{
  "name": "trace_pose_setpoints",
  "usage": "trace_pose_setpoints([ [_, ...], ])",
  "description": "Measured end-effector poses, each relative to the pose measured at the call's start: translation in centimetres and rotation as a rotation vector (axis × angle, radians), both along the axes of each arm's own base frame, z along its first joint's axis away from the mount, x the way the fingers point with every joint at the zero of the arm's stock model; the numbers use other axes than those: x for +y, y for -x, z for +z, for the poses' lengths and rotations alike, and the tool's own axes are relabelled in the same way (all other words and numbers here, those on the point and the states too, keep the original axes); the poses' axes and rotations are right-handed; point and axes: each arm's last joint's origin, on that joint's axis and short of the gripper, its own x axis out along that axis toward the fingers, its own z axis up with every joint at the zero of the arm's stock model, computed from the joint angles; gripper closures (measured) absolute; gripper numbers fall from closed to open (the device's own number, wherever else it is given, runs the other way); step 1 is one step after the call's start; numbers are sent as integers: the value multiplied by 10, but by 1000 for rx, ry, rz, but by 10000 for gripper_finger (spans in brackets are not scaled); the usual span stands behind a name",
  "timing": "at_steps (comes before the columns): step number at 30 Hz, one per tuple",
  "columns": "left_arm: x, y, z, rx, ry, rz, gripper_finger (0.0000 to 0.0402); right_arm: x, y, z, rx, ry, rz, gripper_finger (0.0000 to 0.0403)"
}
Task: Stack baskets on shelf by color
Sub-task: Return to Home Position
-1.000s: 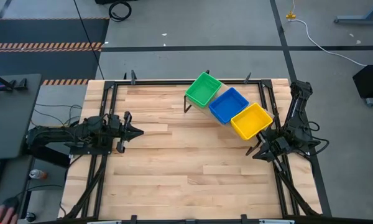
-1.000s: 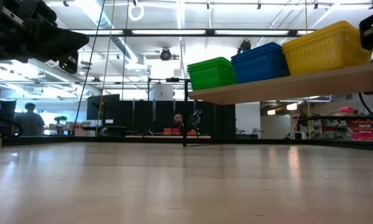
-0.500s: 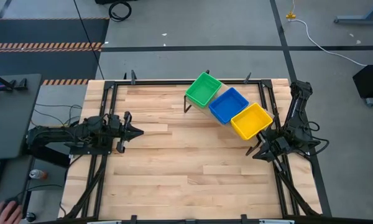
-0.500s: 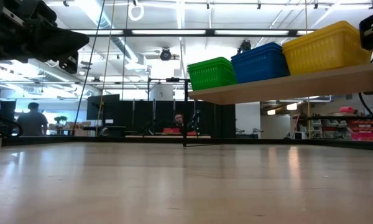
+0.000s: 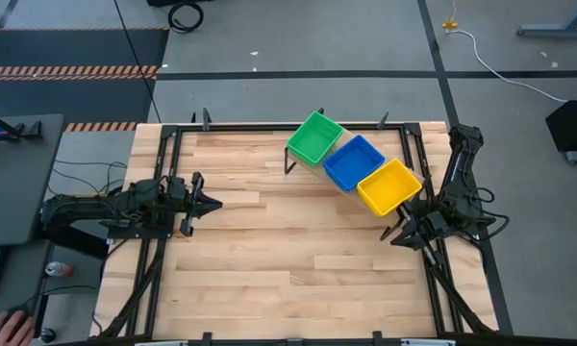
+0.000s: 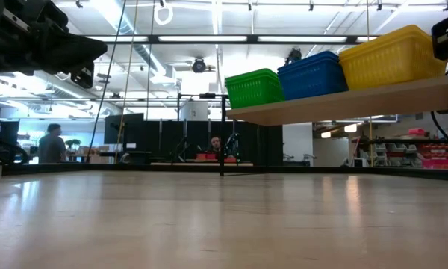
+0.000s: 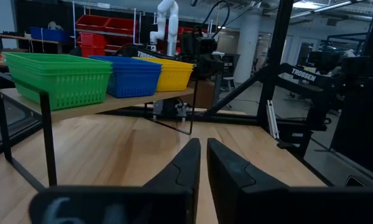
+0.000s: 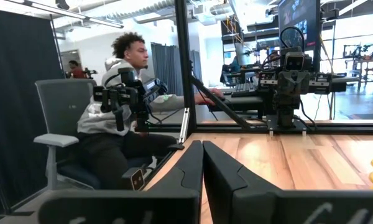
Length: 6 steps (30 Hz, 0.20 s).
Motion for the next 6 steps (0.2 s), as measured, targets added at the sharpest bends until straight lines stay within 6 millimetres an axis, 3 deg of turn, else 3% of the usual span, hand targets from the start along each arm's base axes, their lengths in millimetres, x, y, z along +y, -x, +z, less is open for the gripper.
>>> trace_pose_setpoints([
  [6,0,0,0,0,0,0,372,0,0,0,0,0,0,385],
])
